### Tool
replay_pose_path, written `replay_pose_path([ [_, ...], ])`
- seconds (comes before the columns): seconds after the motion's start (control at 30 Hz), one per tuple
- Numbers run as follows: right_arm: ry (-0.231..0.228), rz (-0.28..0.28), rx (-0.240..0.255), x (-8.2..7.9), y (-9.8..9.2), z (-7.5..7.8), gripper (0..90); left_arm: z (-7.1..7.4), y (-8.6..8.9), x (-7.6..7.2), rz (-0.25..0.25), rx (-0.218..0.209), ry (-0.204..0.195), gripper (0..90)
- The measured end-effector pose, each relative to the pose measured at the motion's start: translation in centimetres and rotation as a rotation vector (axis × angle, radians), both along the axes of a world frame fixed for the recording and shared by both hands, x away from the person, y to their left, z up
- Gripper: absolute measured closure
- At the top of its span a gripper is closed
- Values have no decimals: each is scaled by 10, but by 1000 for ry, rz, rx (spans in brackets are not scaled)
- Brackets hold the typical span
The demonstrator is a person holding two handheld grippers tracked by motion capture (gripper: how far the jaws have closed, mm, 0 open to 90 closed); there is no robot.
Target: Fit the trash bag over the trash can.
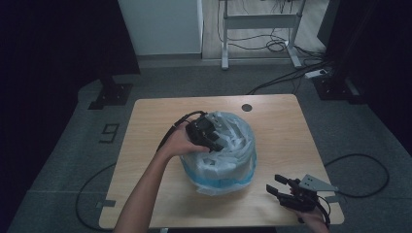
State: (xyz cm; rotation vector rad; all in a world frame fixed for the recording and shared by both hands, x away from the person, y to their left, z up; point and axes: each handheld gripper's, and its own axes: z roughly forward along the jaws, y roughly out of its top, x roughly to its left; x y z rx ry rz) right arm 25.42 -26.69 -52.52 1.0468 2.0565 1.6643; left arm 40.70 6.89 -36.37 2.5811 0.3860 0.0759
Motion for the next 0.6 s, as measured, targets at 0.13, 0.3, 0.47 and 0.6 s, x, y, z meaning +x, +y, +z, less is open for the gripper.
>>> replay_pose_path([
  [0.13, 3, 7, -15, 0, 2, -1, 399, -1, -3, -1, 1, 17, -4, 514],
  [0.3, 3, 7, -23, 0, 2, -2, 398, 1, 3, -4, 10, -15, -18, 500],
  [0.47, 3, 4, -22, 0, 2, -2, 398, 10, 8, -7, 7, -93, -33, 497],
  [0.6, 3, 4, -24, 0, 3, -2, 398, 18, 7, -8, 5, -153, -46, 497],
])
